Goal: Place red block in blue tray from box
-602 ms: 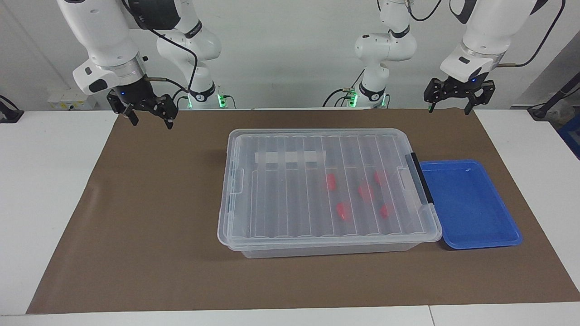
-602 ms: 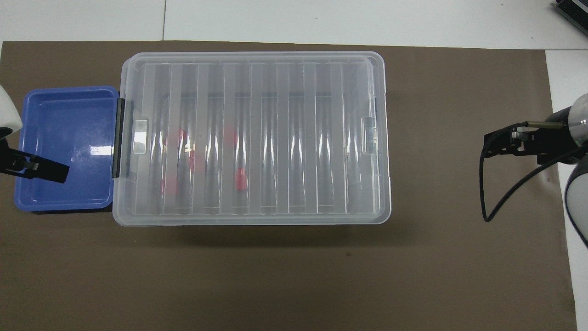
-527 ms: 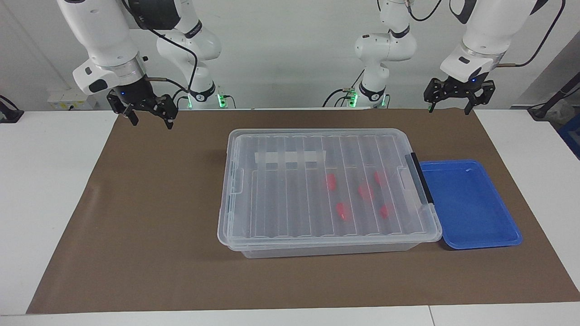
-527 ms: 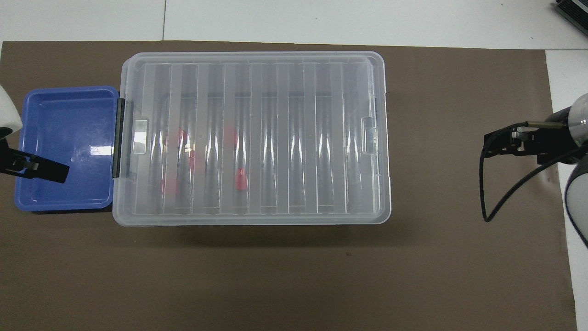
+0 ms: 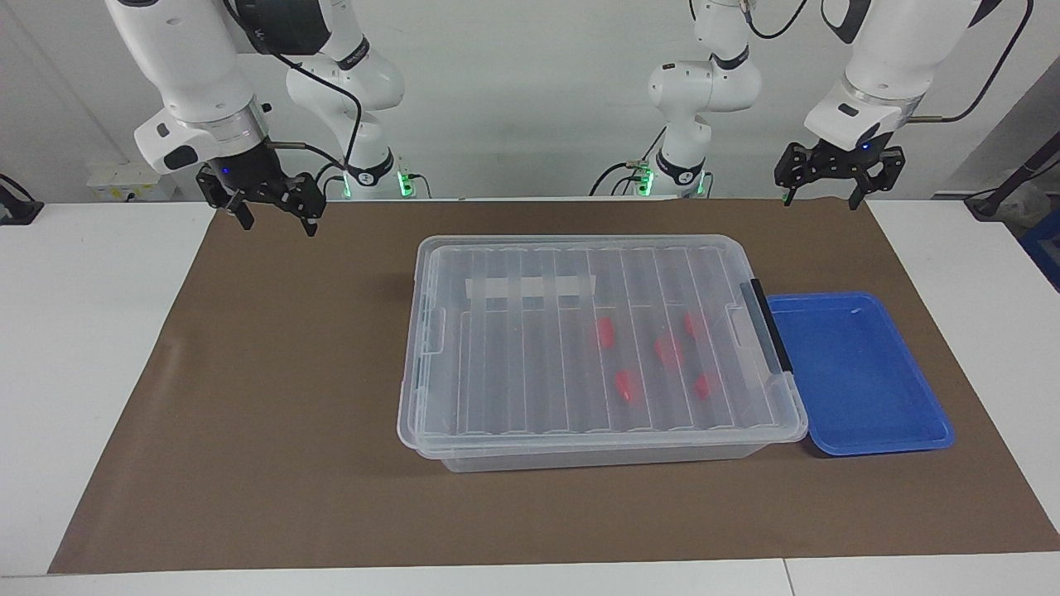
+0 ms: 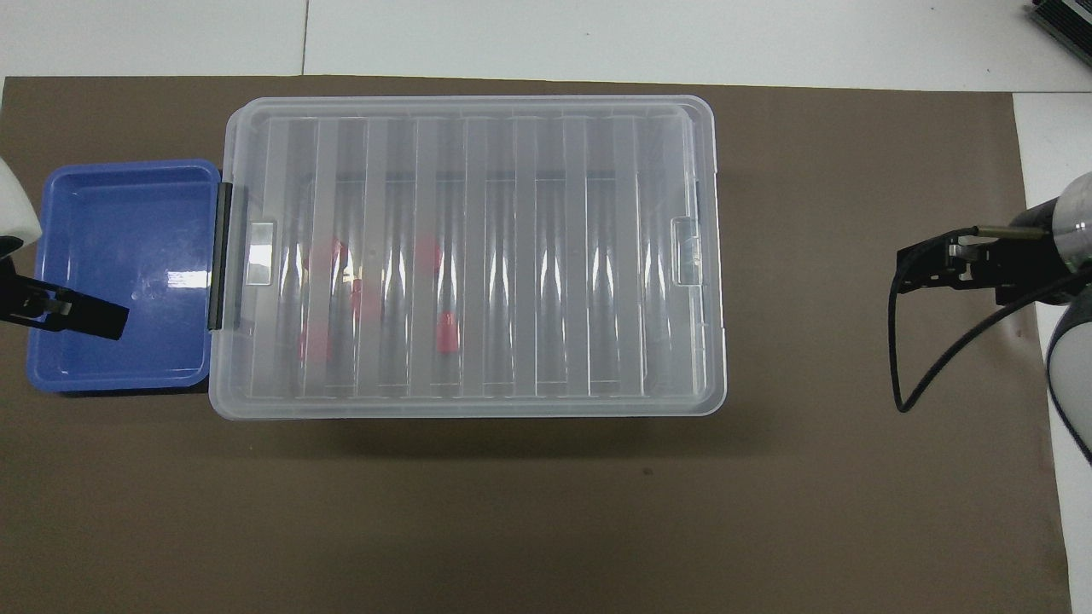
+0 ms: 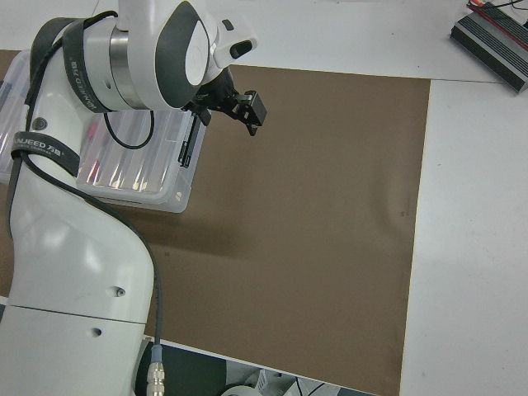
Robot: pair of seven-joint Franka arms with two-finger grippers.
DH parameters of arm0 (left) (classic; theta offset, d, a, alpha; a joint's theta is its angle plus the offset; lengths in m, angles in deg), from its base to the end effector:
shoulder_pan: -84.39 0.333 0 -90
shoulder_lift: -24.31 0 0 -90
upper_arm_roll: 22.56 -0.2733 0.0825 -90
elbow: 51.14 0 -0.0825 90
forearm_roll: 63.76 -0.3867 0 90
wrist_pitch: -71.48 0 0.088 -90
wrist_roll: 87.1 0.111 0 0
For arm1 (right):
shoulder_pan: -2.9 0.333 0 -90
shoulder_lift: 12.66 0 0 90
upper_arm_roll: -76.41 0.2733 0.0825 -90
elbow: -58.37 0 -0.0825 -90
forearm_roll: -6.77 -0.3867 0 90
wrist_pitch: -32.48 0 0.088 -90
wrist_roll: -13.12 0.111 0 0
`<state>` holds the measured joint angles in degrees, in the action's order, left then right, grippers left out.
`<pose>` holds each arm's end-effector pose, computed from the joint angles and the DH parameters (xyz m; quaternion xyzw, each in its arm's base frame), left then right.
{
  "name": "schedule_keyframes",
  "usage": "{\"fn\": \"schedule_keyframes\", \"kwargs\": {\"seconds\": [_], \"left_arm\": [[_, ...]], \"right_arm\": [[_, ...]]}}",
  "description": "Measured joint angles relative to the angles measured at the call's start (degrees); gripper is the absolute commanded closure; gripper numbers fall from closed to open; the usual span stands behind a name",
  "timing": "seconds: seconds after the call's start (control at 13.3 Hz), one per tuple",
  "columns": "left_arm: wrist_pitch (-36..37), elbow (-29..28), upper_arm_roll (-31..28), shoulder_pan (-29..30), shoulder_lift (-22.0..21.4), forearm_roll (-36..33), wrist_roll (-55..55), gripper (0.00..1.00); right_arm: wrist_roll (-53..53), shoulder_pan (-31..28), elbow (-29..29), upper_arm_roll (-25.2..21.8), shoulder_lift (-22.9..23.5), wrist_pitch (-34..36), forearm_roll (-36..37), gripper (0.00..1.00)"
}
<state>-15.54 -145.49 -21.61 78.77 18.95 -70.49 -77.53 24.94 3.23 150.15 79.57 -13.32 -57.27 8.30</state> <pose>0.5240 -0.0471 0.5890 -0.9885 0.1380 0.0187 0.0590 0.5521 0.0308 0.5691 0.9972 -0.0725 -0.0100 0.0151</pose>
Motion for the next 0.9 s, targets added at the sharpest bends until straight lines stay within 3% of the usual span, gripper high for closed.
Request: {"fn": "schedule_keyframes", "kwargs": {"seconds": [0.6, 0.9], "left_arm": [[0.00, 0.00, 0.00, 0.00, 0.00, 0.00, 0.00, 0.00], [0.11, -0.05, -0.05, 0.03, 0.00, 0.00, 0.00, 0.00]], "right_arm": [[0.99, 1.93, 10.22, 0.38, -0.01, -18.41, -0.06, 0.01], [3.39, 5.26, 11.67, 0.67, 3.68, -26.21, -0.15, 0.01]]}}
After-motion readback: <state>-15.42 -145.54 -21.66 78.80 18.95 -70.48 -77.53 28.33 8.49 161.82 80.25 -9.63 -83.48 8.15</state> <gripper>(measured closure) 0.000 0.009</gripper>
